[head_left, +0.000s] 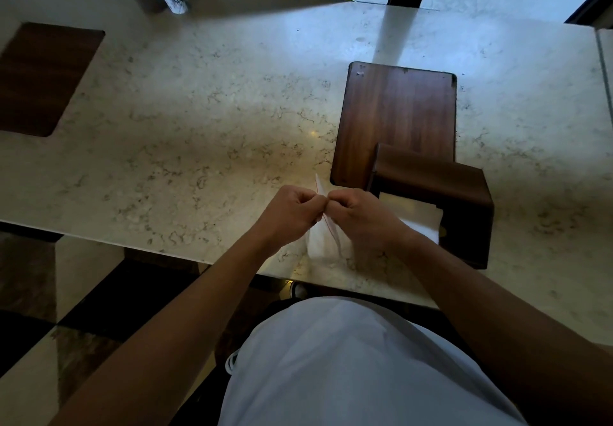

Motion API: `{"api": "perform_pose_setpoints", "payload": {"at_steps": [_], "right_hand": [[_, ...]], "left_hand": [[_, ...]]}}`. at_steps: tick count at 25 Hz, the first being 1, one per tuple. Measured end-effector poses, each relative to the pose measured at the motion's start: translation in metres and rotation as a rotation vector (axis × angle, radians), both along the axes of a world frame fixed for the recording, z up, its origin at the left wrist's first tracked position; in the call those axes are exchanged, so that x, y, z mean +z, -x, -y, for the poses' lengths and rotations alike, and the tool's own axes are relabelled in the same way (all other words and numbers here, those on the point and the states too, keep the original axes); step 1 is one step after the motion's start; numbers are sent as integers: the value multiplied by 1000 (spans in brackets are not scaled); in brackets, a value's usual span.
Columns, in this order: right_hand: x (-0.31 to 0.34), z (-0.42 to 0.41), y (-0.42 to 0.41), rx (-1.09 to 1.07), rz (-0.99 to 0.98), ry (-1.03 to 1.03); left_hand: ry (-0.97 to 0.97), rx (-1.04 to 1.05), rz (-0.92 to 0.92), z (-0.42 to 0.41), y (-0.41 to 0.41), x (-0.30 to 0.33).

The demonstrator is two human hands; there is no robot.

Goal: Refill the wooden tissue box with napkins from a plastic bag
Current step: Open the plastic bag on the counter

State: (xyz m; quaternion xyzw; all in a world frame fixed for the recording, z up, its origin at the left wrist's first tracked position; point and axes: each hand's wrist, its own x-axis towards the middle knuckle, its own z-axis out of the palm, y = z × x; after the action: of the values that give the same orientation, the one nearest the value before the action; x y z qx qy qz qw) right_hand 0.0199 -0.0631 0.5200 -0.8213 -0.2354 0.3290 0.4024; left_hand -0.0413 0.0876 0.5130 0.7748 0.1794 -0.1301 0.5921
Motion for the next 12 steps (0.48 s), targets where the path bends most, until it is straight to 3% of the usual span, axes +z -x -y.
{"api": "perform_pose_setpoints", "payload": {"at_steps": [6,9,12], "right_hand": [[-3,26,-15,-183,297,143],[-2,35,-16,-100,440,254],[-3,34,-17,-129,496,271]], "left_hand": [[-600,-103,1,-22,0,-1],[-734,-238,-35,-34,0,4],[-721,-249,-21,-32,-1,10]]}}
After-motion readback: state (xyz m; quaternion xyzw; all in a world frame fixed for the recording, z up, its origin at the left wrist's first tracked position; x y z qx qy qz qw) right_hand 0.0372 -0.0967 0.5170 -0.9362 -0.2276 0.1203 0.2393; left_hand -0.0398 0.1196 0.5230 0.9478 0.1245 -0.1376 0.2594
